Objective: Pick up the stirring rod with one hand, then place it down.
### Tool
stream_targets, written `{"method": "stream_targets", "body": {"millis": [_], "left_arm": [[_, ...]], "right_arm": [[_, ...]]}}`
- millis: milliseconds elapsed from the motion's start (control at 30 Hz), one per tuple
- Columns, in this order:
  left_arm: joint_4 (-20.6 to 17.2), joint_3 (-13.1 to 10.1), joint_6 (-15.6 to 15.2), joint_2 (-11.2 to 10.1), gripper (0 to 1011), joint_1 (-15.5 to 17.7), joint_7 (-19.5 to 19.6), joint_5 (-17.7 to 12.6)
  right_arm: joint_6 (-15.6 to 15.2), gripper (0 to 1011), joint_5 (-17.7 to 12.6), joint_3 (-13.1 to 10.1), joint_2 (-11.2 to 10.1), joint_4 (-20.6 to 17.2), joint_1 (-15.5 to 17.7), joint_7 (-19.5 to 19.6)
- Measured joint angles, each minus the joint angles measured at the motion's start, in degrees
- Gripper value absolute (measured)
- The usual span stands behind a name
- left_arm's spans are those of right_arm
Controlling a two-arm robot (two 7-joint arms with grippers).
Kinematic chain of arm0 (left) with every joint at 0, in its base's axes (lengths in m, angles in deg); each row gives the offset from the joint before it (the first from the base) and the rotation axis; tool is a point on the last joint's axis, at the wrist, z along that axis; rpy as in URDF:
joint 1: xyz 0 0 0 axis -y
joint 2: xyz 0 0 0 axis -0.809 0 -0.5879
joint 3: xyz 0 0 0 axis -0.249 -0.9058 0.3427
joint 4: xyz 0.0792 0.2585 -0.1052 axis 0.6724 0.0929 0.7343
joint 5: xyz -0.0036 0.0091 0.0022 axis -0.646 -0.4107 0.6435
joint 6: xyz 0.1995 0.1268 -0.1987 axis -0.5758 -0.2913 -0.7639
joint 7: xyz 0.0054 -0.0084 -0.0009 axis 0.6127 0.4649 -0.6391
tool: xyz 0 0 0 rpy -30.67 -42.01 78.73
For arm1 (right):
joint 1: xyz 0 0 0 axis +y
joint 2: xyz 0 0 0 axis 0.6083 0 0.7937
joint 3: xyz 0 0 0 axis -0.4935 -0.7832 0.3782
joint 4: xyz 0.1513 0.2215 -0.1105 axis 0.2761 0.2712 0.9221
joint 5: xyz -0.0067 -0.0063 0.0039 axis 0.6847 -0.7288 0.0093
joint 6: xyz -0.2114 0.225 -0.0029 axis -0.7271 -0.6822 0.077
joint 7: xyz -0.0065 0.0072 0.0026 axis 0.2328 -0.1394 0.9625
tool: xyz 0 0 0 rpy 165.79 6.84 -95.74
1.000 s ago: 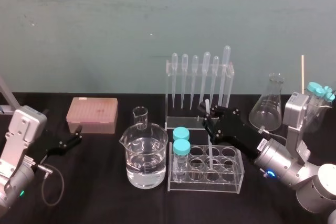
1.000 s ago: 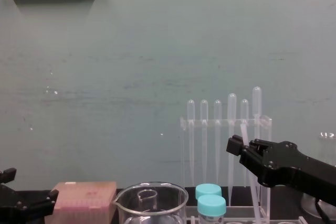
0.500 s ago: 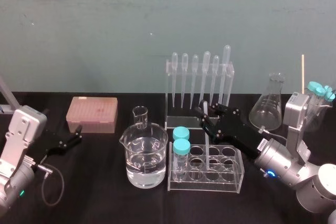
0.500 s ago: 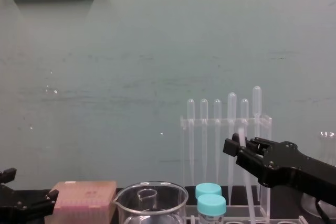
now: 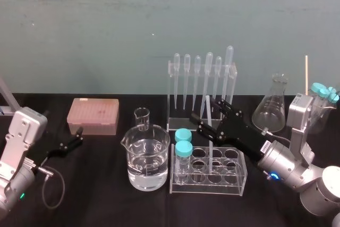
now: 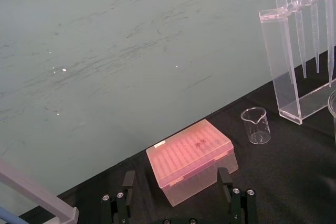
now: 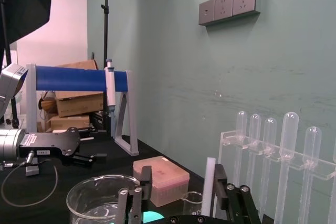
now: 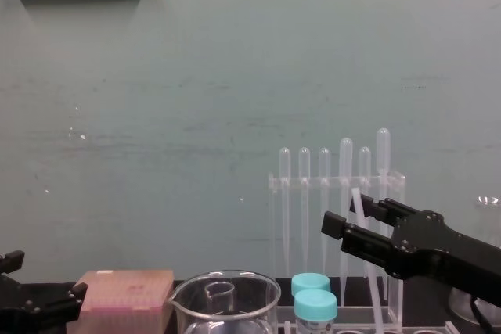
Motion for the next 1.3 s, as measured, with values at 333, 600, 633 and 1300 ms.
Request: {"method": "stream_targets", "body": {"millis": [333, 600, 633, 1300], "left_arm": [[0.0, 0.0, 0.0, 0.0, 1000, 0.0, 0.0, 0.0], [0.0, 0.0, 0.0, 0.0, 1000, 0.0, 0.0, 0.0], [0.0, 0.0, 0.0, 0.0, 1000, 0.0, 0.0, 0.0], [0.0, 0.0, 0.0, 0.0, 1000, 0.0, 0.0, 0.0]], "right_arm": [[-2.7, 990, 0.4, -0.4, -0.8, -3.5, 1.4, 2.6], [-7.7, 1002, 1.8, -1.9, -3.2, -10.9, 6.5, 9.2], [-8.3, 1003, 1.8, -2.1, -3.5, -11.7, 7.1, 9.7], [-10.7, 1003, 6.4, -14.4, -4.4, -25.2, 21.6, 32.0]]}}
